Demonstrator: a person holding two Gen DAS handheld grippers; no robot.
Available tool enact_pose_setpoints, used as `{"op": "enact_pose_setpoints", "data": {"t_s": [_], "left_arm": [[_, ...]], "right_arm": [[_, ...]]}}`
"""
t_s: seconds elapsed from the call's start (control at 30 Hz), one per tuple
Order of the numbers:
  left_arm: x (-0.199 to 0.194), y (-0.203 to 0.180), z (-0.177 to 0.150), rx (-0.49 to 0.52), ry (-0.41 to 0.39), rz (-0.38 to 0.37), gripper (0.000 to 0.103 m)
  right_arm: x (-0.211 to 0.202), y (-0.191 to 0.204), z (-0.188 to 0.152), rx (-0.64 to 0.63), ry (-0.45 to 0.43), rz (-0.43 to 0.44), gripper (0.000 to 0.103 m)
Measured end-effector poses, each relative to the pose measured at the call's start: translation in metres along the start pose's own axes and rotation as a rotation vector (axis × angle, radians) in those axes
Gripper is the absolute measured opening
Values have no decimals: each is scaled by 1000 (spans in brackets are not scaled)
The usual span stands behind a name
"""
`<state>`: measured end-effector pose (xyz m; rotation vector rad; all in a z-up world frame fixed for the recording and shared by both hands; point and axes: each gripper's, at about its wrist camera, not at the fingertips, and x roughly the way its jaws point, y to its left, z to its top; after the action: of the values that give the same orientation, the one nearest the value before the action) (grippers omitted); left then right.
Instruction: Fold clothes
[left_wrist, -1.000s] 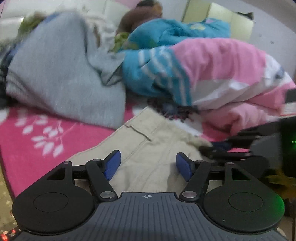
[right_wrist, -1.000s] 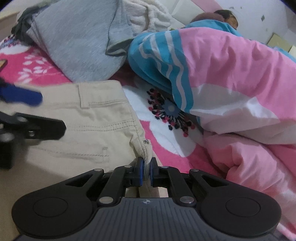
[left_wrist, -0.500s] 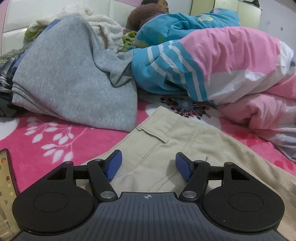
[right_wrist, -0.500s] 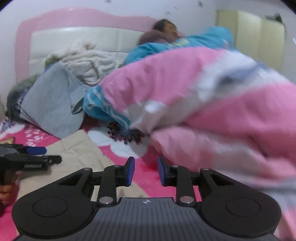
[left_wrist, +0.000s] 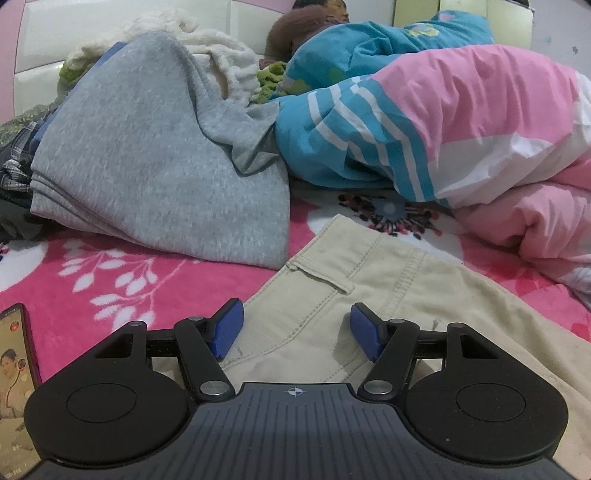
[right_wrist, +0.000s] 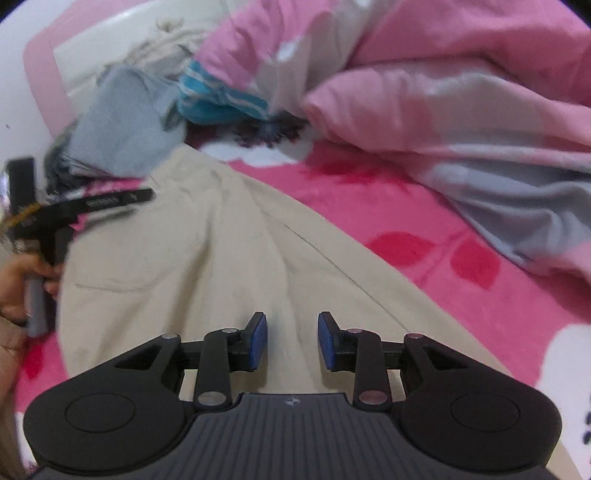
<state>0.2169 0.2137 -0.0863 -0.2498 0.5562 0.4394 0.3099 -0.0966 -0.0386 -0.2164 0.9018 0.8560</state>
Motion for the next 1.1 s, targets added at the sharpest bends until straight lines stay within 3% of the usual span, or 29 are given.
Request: {"op": "enact_pose_setpoints", "data": {"t_s": [0.13,0.17,0.2,0.23,0.47,0.63,1.03,1.1], "left_arm": [[0,1,0,-3,0,-1,65],[0,1,0,-4,0,-2,65],[0,1,0,-5,0,-2,65],[1,1,0,-6,0,-2,65],[2,3,0,-8,1,-3,65],[2,4,0,-9,1,3,65],[3,0,0,11,-6,20,65],[3,1,0,5,-6,19,65]], "right_arm": [[3,-9,-6,72,28,48,30],[5,-8,-7,81,32,56,23],[6,-5,-8,78,24,44,7],[5,-1,-9,70,11,24,1],[-24,16,15,-50,-125,-221,1],[-16,21,33,-178,-124,-332,1],[58,5,14,-256,-31,-421,1],[55,9,14,-284,-30,-437,5]]}}
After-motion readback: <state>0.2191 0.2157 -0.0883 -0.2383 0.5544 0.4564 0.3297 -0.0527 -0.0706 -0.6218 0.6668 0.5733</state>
